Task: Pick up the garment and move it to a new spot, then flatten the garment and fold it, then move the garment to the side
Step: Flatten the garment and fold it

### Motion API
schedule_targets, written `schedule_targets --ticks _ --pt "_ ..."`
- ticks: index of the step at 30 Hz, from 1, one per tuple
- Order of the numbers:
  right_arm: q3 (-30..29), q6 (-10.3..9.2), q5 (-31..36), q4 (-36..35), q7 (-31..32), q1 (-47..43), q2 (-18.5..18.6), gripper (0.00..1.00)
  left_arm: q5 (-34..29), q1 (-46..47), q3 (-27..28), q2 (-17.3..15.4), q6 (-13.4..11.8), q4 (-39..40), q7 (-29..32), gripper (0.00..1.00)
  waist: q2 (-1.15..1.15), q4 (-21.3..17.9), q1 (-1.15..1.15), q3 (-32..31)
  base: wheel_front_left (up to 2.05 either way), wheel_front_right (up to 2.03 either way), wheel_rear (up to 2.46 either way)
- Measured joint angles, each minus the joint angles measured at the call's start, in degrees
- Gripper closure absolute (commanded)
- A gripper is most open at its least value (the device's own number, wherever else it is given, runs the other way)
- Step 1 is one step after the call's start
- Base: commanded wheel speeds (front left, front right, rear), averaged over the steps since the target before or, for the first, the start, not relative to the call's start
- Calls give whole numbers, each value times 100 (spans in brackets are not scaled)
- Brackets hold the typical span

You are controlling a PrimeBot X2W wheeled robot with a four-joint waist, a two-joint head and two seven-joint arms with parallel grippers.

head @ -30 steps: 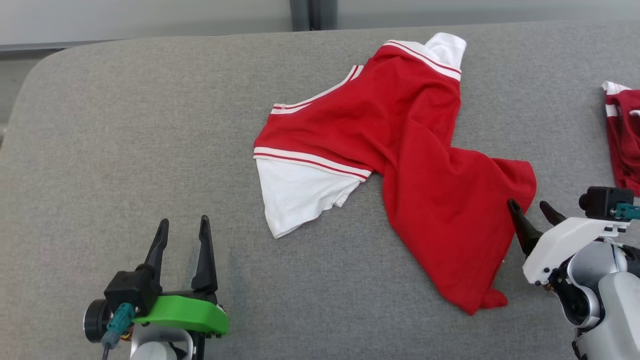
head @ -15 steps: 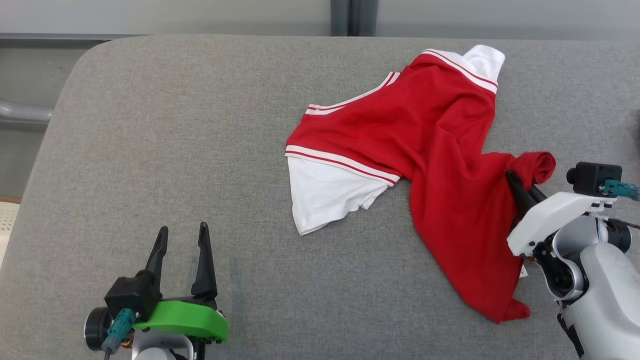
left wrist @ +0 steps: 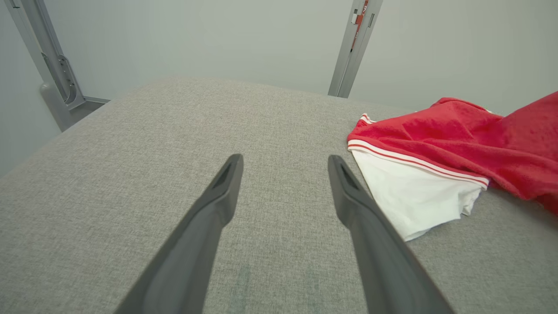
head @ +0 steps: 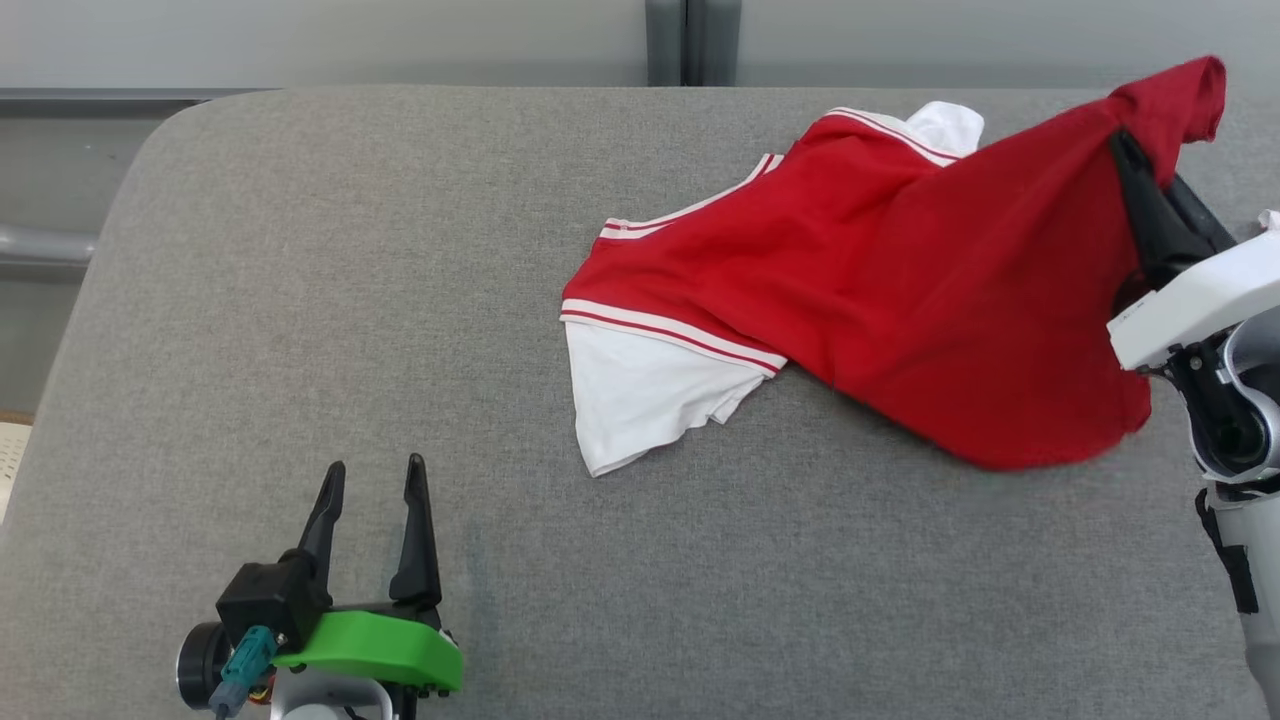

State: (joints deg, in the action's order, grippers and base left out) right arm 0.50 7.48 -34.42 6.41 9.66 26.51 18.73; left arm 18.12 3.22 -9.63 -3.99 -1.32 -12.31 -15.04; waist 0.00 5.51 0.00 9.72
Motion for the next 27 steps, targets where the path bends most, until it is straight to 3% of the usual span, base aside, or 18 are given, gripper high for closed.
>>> schedule_targets --ticks 18,22,27 --pt "386 0 235 -2537 1072 -403 -296 100 -10 -31 118 47 22 12 0 0 0 -37 0 -163 0 0 0" --pt "389 0 313 -2363 1176 -528 -344 100 -10 -31 129 59 32 36 0 0 0 -73 0 -136 0 0 0" --pt "157 0 412 -1329 993 -244 -350 100 -45 44 83 74 80 53 0 0 0 -38 0 35 0 0 0"
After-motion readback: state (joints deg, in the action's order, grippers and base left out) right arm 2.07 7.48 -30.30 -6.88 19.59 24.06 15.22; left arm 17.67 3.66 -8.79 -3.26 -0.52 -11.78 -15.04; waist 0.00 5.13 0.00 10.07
